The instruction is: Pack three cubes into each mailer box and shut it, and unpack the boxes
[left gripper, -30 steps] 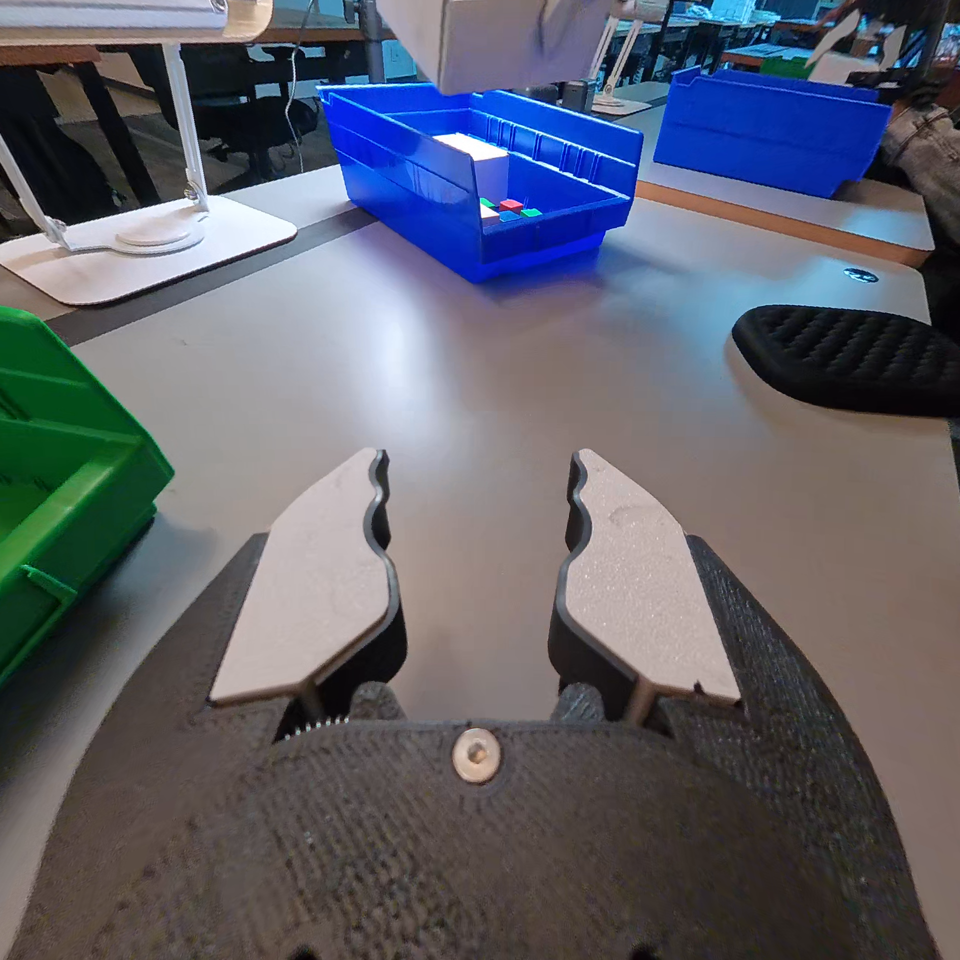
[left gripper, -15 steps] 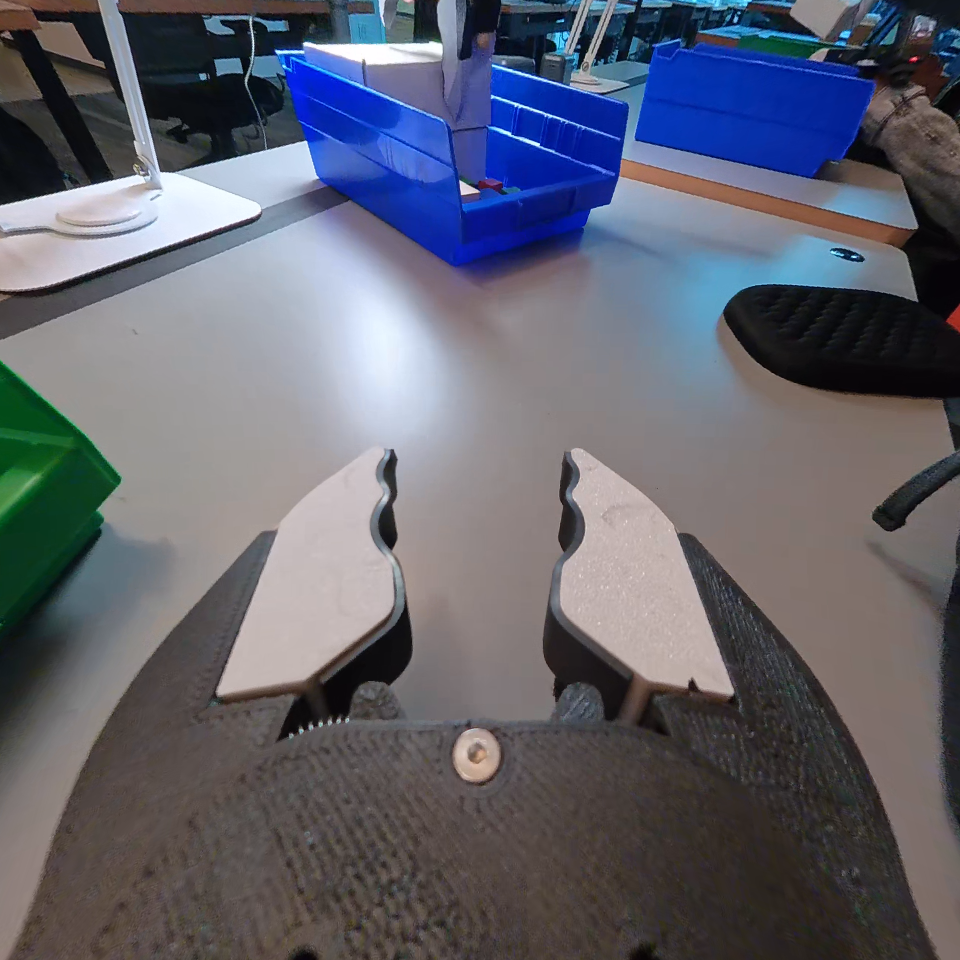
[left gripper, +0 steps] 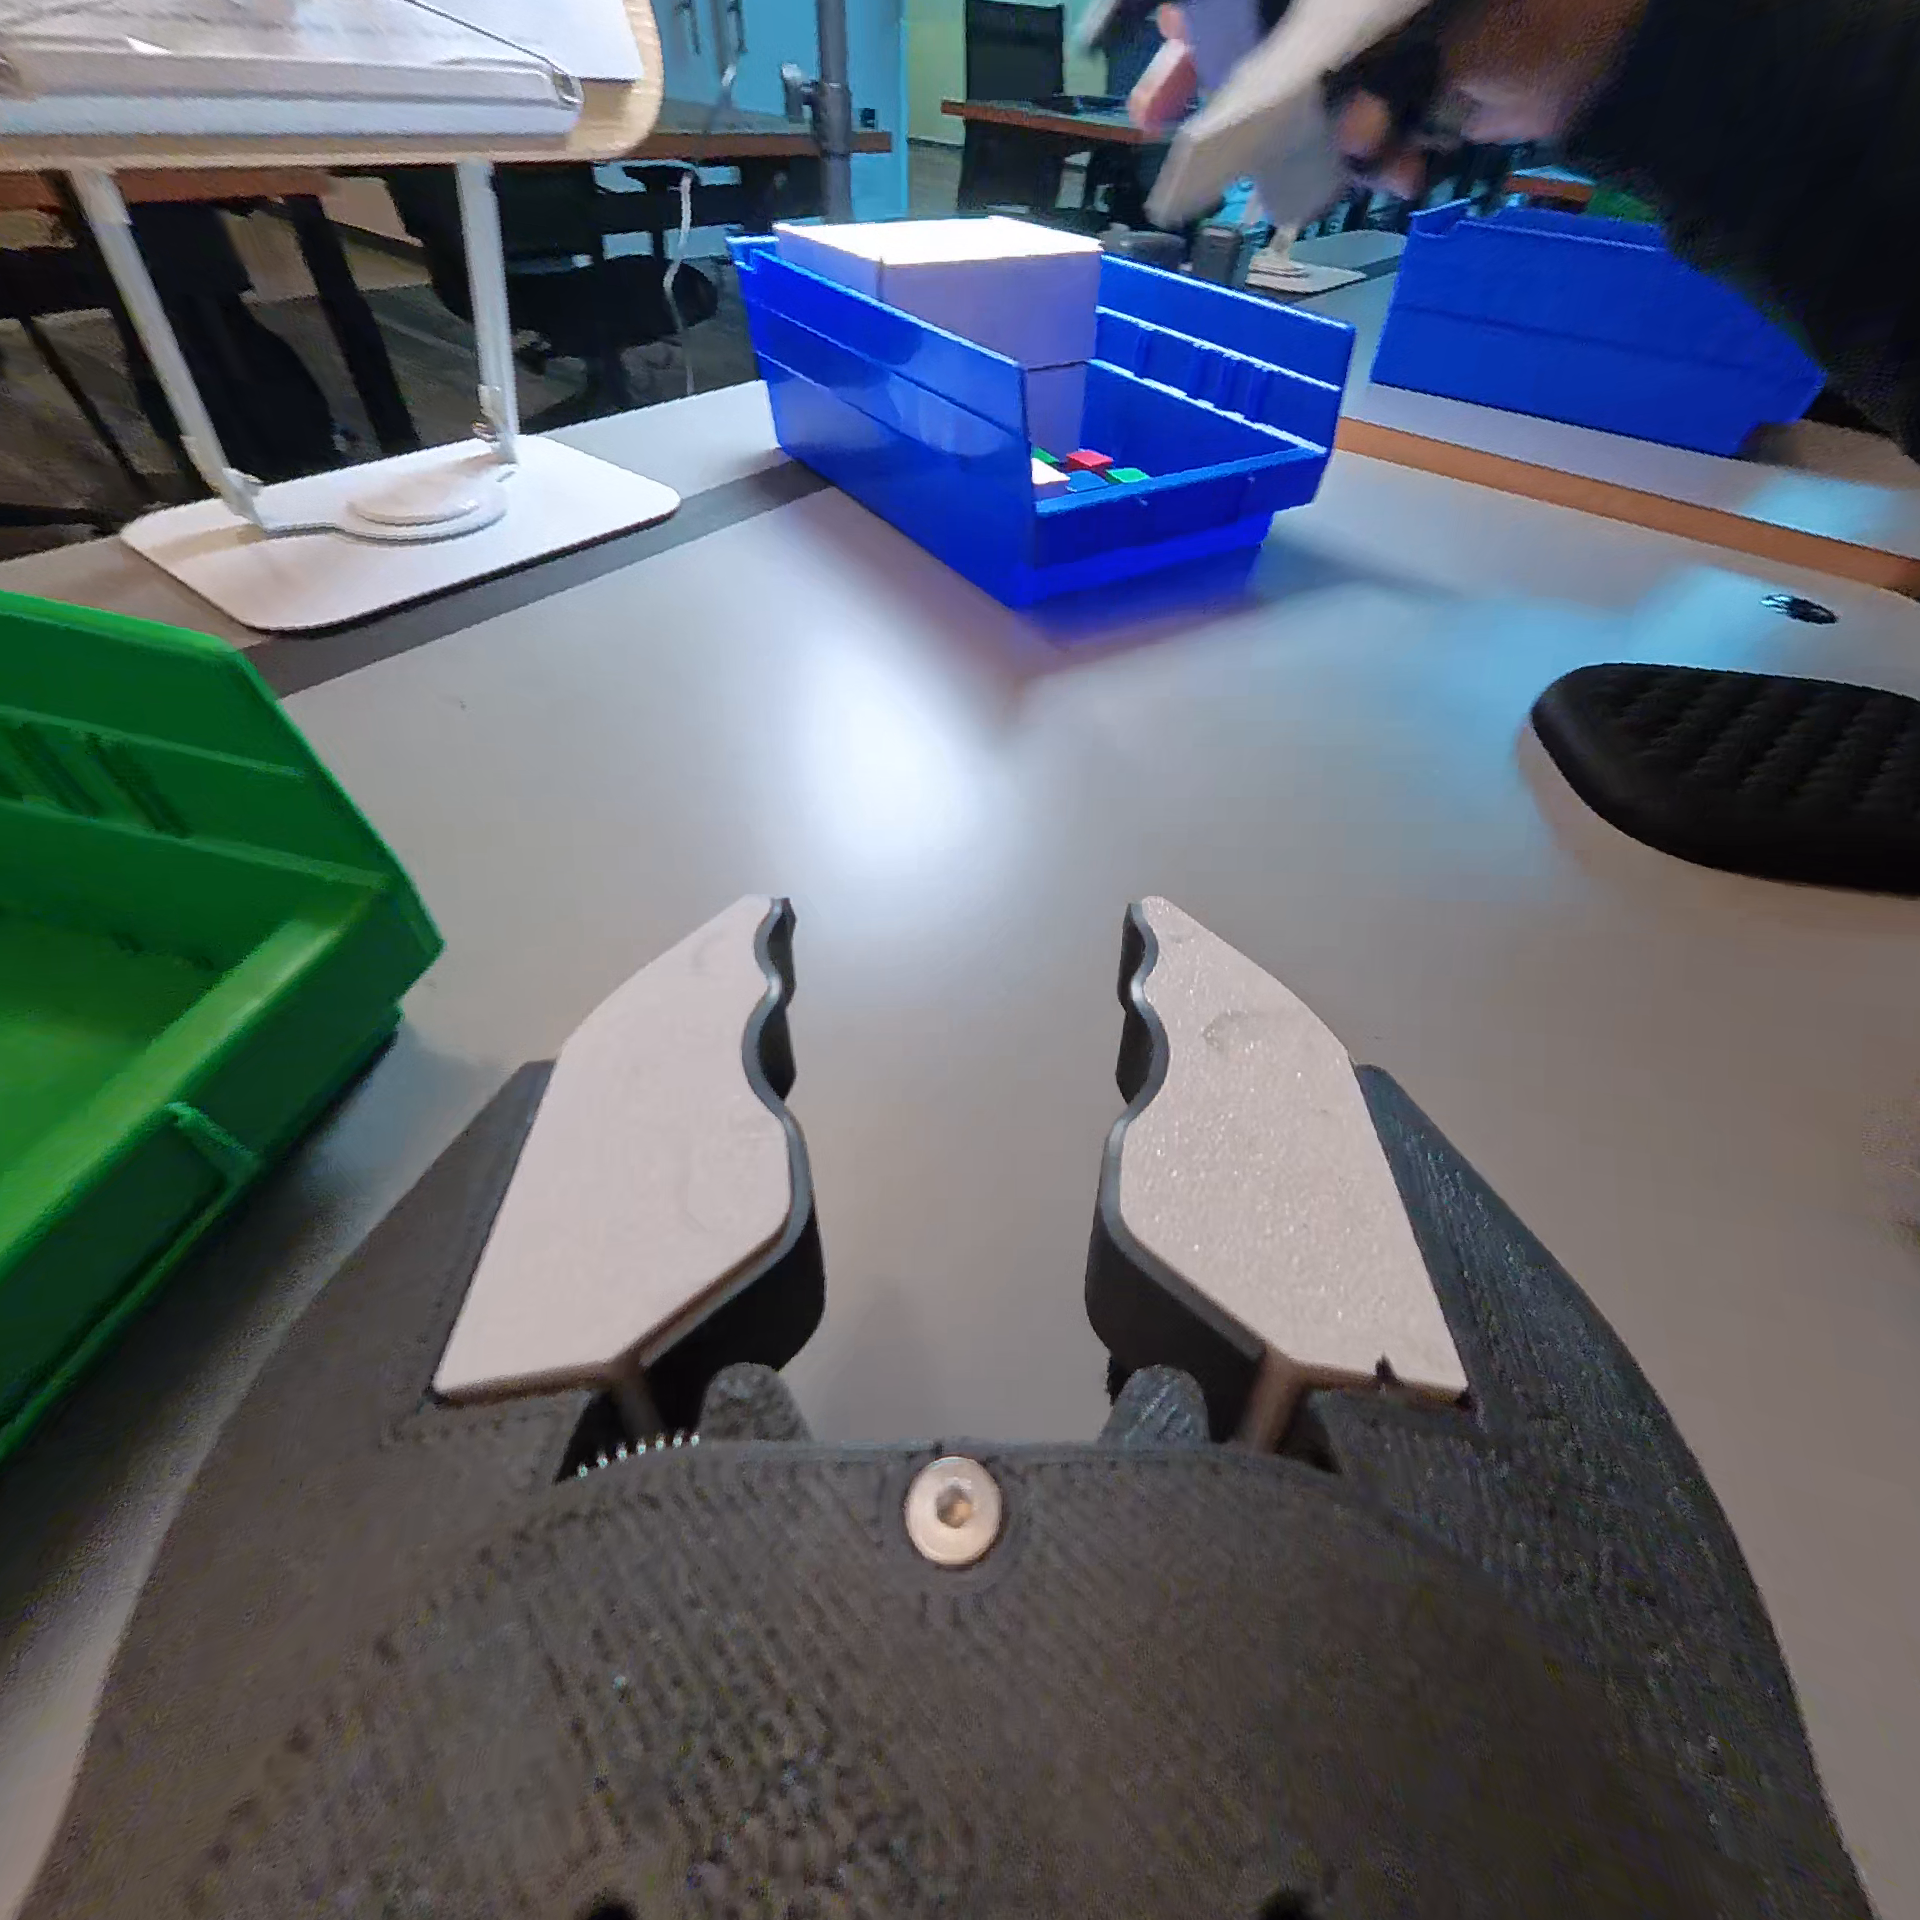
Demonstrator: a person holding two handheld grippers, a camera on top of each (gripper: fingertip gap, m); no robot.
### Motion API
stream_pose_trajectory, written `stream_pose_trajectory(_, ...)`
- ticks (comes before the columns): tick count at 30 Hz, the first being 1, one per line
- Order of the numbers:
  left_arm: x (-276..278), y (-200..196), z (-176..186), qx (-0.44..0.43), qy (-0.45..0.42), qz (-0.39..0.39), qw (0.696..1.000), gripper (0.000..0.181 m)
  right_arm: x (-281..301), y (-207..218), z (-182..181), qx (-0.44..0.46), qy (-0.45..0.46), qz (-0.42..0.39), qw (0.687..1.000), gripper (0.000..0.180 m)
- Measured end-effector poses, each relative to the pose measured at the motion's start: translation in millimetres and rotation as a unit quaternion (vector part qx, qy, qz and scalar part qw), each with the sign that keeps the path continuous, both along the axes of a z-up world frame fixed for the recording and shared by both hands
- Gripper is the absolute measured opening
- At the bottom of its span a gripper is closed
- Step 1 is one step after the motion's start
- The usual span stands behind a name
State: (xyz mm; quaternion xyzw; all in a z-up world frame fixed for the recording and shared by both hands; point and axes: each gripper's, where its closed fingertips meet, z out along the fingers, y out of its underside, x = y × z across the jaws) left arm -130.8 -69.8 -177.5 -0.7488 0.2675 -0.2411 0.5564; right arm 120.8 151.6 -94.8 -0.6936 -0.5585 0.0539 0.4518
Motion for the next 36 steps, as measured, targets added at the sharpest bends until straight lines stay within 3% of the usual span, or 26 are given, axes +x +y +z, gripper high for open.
stream_pose_trajectory(4, -25.9, 10.1, 10.4, 0.023, 0.026, 0.046, 0.998, 0.061, -0.7, -71.0, -31.5, -0.008, 0.038, -0.007, 0.999, 0.087)
stream_pose_trajectory(7, -59.6, 25.1, 13.1, 0.025, 0.082, 0.091, 0.992, 0.063, 15.6, -93.0, -62.5, -0.002, 0.02, -0.045, 0.999, 0.086)
stream_pose_trajectory(15, -141.1, 65.4, -22.2, -0.08, 0.325, 0.124, 0.934, 0.077, 60.9, -74.1, -102.1, 0.03, -0.111, -0.114, 0.987, 0.086)
stream_pose_trajectory(22, -155.9, 87.6, -67.3, -0.152, 0.459, 0.063, 0.873, 0.057, 44.3, -48.3, -125.8, 0.031, -0.219, -0.076, 0.972, 0.071)
stream_pose_trajectory(25, -135.2, 96.3, -71.0, -0.114, 0.478, 0.015, 0.871, 0.029, 41.3, -33.8, -136.3, 0.04, -0.26, -0.072, 0.962, 0.058)
stream_pose_trajectory(28, -115.6, 104.1, -70.0, -0.075, 0.507, 0.01, 0.859, 0.028, 35.9, -28.7, -147.2, 0.049, -0.27, -0.062, 0.96, 0.033)
stream_pose_trajectory(36, -33.8, 104.1, -69.8, -0.022, 0.512, -0.069, 0.856, 0.029, 8.6, -66.7, -145.5, 0.103, -0.274, -0.024, 0.956, 0.032)
